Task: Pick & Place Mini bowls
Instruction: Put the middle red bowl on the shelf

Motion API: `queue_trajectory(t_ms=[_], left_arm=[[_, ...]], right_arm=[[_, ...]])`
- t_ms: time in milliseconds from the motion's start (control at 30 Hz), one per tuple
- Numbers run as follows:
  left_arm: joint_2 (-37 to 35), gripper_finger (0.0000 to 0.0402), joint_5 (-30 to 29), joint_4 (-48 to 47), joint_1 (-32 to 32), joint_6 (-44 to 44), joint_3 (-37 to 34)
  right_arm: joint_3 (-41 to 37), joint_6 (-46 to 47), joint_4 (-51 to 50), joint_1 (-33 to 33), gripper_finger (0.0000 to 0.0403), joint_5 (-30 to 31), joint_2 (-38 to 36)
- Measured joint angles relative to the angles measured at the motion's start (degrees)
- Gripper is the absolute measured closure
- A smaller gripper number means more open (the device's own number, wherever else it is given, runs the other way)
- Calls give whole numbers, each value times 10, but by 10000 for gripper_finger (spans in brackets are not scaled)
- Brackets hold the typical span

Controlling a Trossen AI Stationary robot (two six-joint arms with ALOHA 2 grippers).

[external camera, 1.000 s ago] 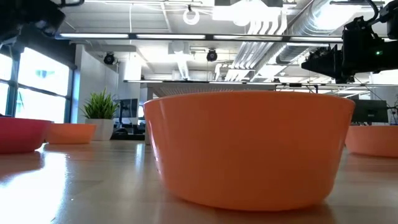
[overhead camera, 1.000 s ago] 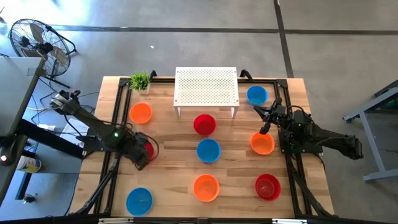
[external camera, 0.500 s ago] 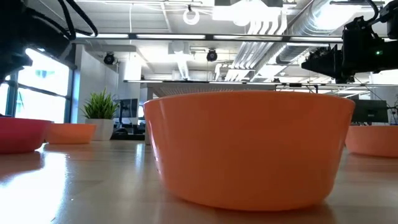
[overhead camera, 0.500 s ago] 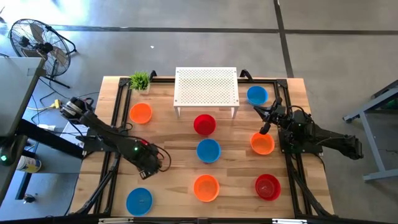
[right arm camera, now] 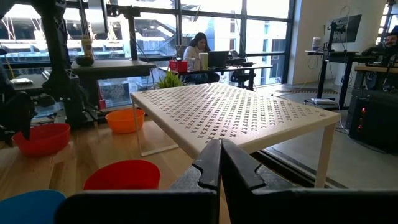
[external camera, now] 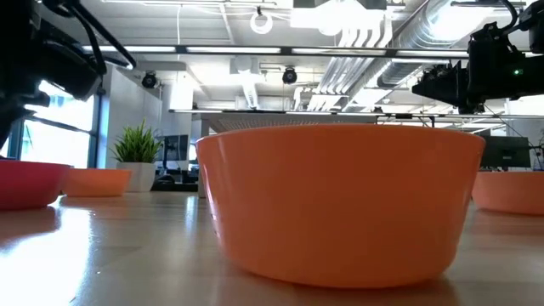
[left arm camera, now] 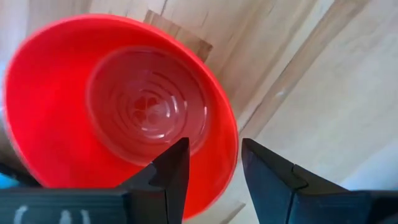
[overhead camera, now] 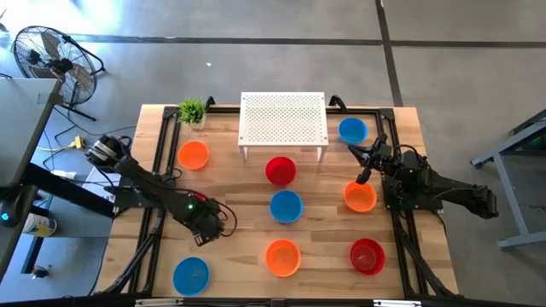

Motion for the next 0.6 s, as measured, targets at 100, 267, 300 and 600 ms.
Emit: queue_trajectory(t_ms=[100, 267, 300, 600], left_arm=[[11, 271, -8, 4, 0, 0, -1], [17, 348, -6, 12, 0, 0, -1], [17, 369, -3, 12, 0, 0, -1], [-29, 397, -35, -24, 32, 12, 50]], right_arm=[[0, 0, 0, 0, 402, 0, 0], [0, 0, 0, 0, 402, 0, 0], [0, 0, 0, 0, 402, 0, 0], [0, 0, 0, 0, 402, 0, 0]])
